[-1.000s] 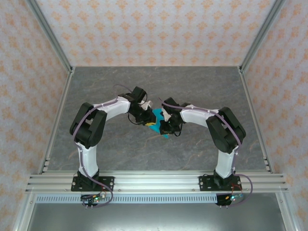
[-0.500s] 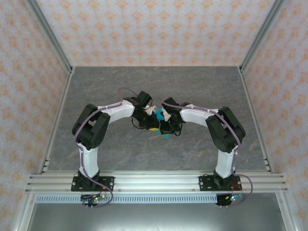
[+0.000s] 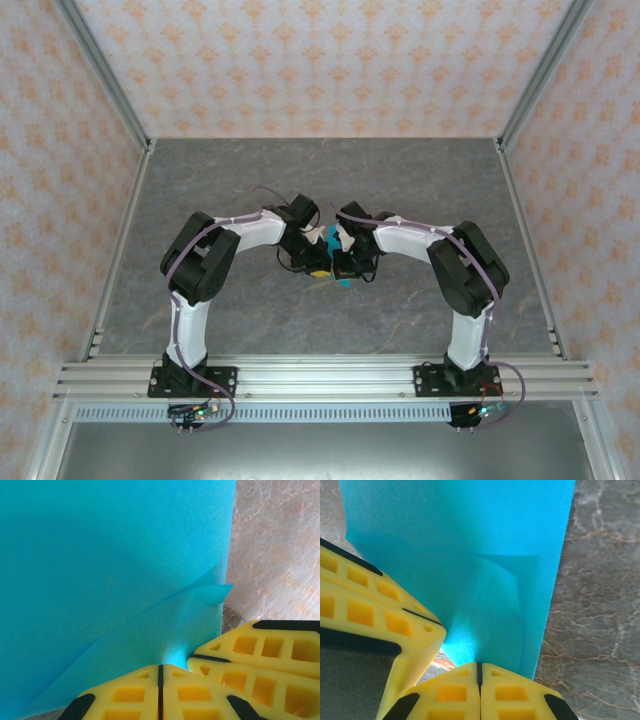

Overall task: Fold a paper plane with a square sheet of paper (fold left side to right side)
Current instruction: Third fold the triangle at the center of the table.

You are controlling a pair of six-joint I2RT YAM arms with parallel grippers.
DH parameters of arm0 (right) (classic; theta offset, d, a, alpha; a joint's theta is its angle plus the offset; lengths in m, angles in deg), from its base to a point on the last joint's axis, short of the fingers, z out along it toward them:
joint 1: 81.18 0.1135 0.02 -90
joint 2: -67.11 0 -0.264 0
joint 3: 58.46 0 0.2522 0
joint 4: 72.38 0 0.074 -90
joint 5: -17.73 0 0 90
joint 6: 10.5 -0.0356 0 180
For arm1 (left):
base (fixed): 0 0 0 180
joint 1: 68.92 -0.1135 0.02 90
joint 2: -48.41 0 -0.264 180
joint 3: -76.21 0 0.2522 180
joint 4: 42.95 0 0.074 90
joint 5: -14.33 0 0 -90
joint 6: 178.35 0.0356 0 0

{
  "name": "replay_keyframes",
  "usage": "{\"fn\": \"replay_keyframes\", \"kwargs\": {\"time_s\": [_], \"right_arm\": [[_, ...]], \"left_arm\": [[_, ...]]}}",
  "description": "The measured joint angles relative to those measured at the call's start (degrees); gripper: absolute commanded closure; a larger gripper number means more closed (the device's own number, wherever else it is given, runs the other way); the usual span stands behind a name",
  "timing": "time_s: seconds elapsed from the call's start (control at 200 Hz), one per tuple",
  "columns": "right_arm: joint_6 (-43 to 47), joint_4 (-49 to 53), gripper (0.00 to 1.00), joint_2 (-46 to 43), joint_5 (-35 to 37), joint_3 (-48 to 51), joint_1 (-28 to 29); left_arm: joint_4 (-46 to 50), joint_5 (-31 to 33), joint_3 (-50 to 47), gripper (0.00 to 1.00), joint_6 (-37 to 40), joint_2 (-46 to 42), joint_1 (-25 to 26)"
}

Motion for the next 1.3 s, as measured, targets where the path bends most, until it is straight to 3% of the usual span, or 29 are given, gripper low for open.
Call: {"fn": "replay_keyframes", "kwargs": {"time_s": [0.295,0.691,0.971,1.141,1.301], "right_arm": [[0.7,0.13,0.93,0.04,0.2,0.0,0.0],[1.07,-0.09,0.93,0.11,0.24,0.0,0.04],[1.05,-0.07,0.93,0.13,0.2,-0.07,0.04],[1.03,-0.02,0.93,0.24,0.2,-0.26,0.04],[0.92,0.13,0.93,0.33,0.17,-0.39,0.04]], "left_arm": [[0.04,0.57,0.0,0.93,0.96,0.0,-1.05],[1.84,0.63,-0.02,0.93,5.2,-0.13,-9.07],[3.96,6.01,-0.63,0.91,6.49,-4.63,-13.22],[3.61,5.14,-0.74,0.91,6.1,-10.29,-9.75],[2.91,3.78,0.42,0.91,5.77,-8.17,-2.91]]}}
